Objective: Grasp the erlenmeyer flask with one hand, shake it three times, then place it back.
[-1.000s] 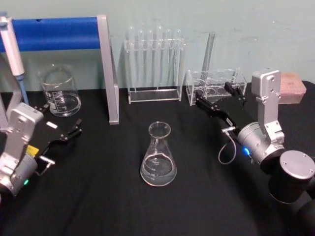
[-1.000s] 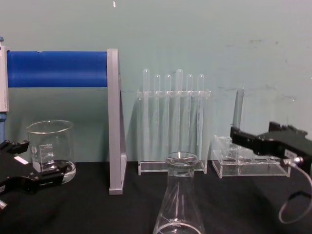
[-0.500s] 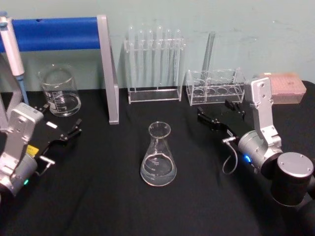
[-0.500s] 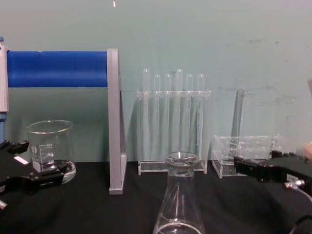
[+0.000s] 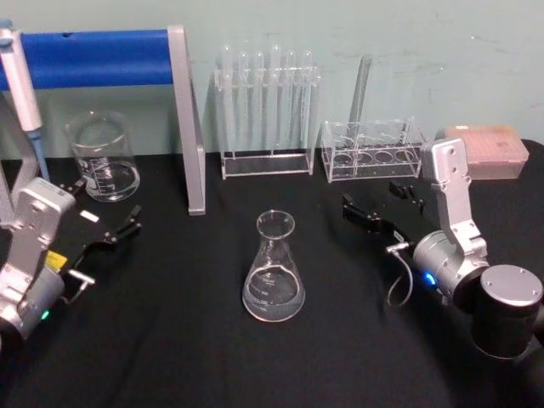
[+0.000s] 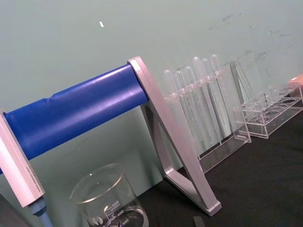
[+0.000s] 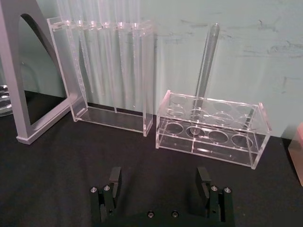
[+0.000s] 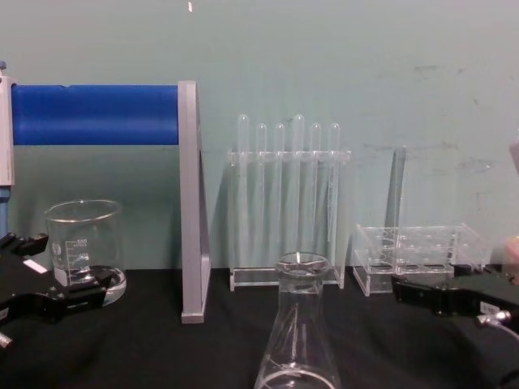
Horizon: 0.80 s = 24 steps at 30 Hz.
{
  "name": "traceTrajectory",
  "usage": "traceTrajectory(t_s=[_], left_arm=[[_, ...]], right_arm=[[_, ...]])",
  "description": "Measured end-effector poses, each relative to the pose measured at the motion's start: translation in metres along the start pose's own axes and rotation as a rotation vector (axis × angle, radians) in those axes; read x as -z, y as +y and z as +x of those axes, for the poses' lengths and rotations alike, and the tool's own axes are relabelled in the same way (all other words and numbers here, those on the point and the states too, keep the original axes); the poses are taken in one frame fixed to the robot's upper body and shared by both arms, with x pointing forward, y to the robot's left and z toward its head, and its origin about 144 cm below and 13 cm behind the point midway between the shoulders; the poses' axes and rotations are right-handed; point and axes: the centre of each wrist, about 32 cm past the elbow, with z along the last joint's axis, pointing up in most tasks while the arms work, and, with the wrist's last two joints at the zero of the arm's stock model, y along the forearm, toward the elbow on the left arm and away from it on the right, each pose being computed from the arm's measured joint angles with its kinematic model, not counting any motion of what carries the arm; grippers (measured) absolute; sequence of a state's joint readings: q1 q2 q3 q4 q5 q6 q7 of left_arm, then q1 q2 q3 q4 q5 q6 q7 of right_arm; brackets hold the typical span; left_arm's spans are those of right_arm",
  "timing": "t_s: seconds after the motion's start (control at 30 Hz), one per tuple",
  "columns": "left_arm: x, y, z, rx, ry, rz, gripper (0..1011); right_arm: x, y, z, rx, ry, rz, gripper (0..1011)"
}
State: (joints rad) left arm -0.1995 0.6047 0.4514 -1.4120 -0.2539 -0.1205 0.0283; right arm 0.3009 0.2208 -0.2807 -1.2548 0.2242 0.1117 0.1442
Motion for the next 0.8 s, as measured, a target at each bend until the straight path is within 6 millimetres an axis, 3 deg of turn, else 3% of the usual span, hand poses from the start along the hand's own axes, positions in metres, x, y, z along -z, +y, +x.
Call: traceTrajectory(t_s=[0.8], left_arm=[[0.0000,0.0000,0.0000,0.000,0.000,0.000,1001]], right_arm=[[-0.0008,-0.0001,0.0019,-0.003,0.011,-0.005,1000]])
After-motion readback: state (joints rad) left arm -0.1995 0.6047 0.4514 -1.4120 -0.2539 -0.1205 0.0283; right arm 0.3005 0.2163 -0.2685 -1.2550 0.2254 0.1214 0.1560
